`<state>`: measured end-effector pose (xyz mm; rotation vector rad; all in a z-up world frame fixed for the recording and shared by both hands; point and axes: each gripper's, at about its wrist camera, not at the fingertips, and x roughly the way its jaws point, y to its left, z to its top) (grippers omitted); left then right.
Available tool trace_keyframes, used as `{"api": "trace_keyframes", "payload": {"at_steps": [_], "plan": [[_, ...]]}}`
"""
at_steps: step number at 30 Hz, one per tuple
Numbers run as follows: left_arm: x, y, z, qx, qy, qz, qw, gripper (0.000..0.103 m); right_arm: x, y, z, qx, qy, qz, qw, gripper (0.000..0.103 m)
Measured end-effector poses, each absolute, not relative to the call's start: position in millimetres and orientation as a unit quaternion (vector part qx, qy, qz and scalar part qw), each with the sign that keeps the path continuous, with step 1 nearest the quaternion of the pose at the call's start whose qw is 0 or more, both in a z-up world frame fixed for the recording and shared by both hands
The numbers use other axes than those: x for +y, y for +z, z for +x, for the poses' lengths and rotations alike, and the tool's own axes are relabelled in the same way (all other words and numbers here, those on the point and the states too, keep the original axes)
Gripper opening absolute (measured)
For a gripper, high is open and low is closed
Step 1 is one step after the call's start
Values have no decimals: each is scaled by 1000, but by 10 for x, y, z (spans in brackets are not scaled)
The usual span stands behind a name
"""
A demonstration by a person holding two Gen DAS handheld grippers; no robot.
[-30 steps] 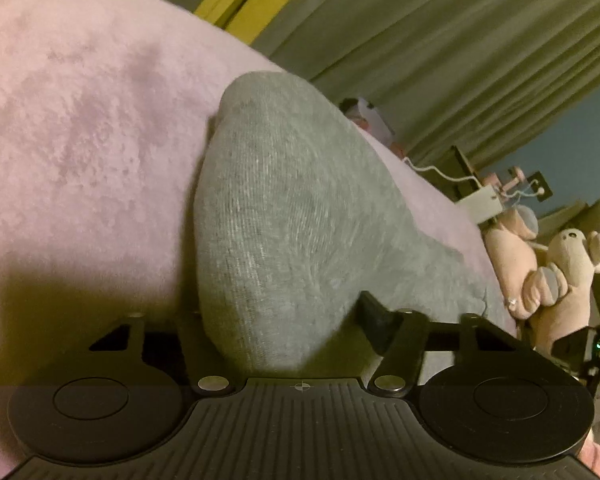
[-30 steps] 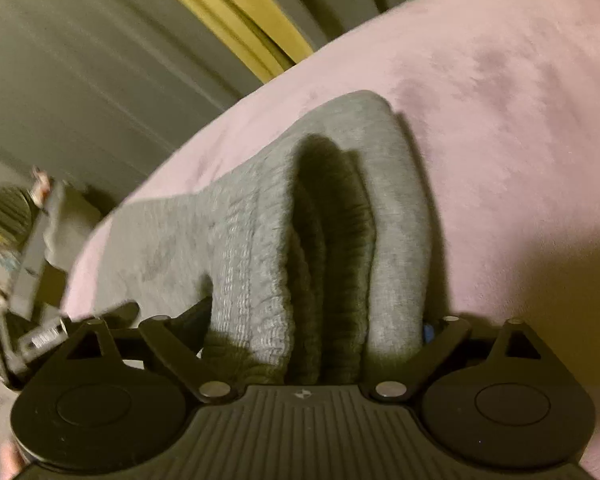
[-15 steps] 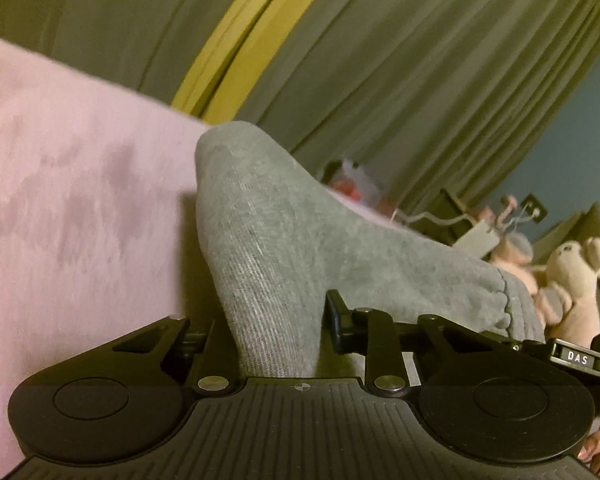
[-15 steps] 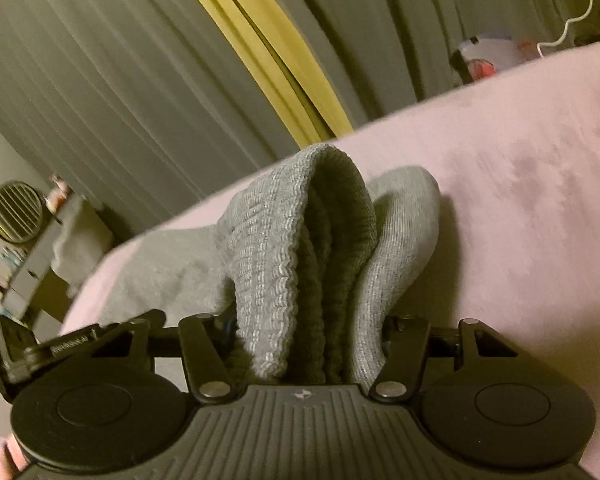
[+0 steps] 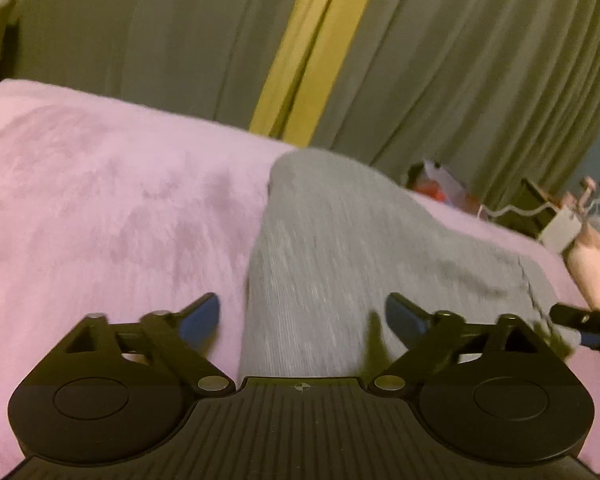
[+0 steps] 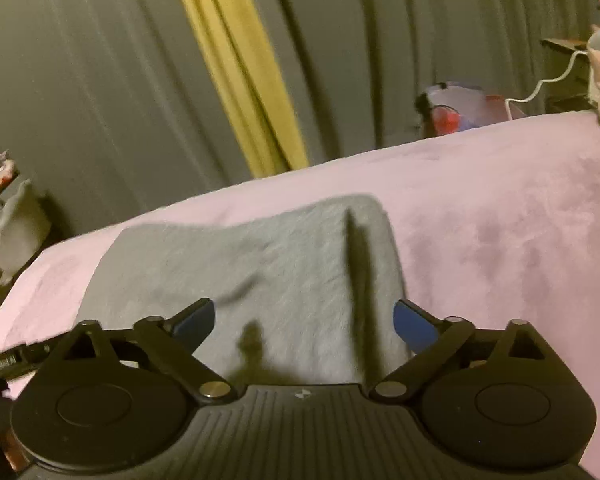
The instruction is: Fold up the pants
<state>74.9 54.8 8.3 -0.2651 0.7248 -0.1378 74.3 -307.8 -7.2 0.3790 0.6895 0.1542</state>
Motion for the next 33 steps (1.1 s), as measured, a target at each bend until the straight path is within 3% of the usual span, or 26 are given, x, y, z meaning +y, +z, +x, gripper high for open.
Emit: {"api": "trace_keyframes", "payload": {"at_steps": [5,11,22,33], "plan": [[393,-160,814,403,-29,-66,912,99,-3054,-480,725,384,47,158,908,99],[492,134,459,341,6,-89,936,98,-3017,-193,493,334,16,157,929,99],[136,70,-85,438,-24,-49,897,99,-2537,-248,-96,384,39,109,916,99],[-87,113,-354,426,-3,22,904,100,-2065,-211,-330,362,57,-18,930,99]]}}
